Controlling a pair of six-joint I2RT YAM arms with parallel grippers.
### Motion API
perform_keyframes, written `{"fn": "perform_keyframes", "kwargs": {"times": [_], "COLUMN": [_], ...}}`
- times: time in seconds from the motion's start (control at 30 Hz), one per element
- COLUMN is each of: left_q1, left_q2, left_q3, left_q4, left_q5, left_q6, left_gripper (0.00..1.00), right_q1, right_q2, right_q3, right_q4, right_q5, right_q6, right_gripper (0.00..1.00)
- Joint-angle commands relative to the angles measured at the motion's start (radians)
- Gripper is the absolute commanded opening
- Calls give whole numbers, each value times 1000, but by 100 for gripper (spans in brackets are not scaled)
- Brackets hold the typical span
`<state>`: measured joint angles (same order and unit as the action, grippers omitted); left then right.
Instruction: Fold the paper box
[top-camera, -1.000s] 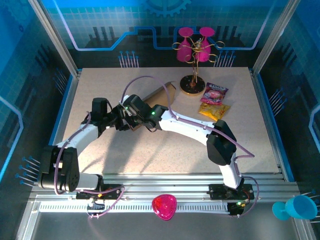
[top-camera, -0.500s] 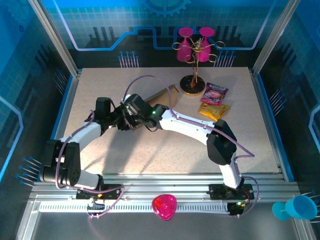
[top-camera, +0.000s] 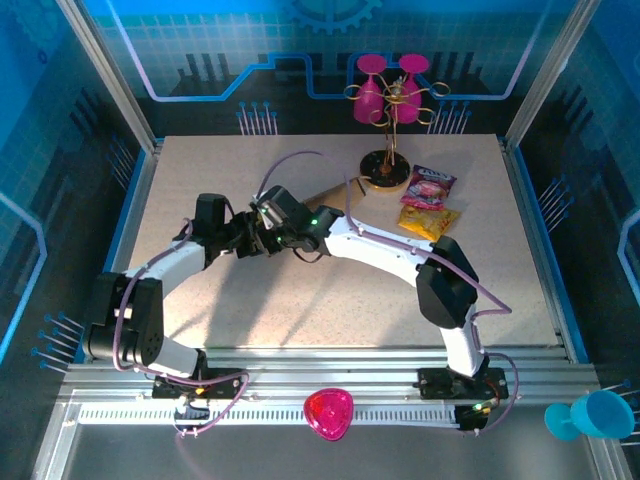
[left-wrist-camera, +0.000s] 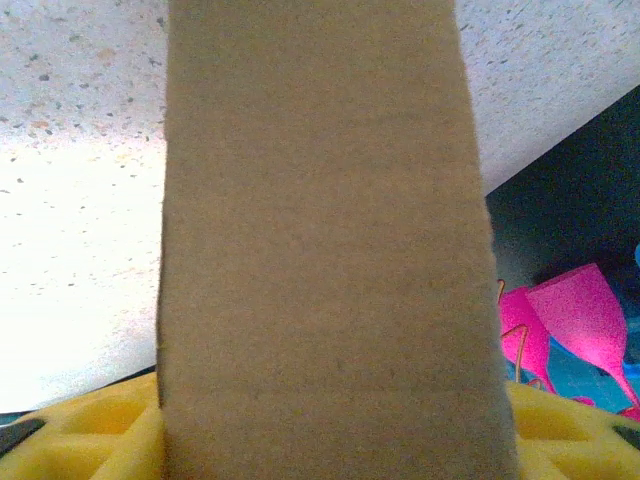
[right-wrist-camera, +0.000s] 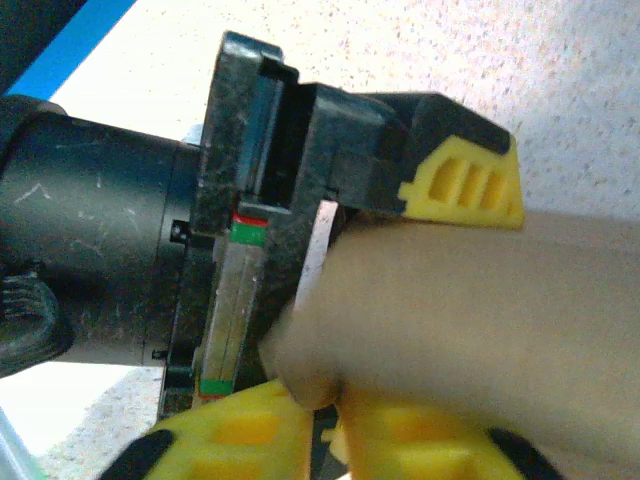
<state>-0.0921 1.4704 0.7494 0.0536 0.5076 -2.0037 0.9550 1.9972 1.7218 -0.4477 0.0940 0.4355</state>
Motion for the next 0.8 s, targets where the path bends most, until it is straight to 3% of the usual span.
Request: {"fn": "perform_keyframes", "kwargs": {"times": [0.0,0.1,0.27,0.5,0.77], "left_q1": [-11,-11,-9,-3,17], "left_q2": [20,27,32,27,5], "left_q3": [10,11,15,19,18], "left_q4": [15,26,35,34,14], "left_q5": [-40,-42,-43,-38,-23], "left_q6": [-238,-243,-251,-251,-244], "left_gripper": [55,54,53,53,53], "right_q1": [0,-4,-27,-154,-417], "right_q2": [-23,-46,-138,-313,-442], "right_q3": [-7,4,-32,-126,-233], "right_q4": [-62,-75,-78,-65,-94], "right_q5": [-103,-107,-83,-45,-47], "right_q6": [39,42,131,267,169], "right_gripper": [30,43,56,57,50]}}
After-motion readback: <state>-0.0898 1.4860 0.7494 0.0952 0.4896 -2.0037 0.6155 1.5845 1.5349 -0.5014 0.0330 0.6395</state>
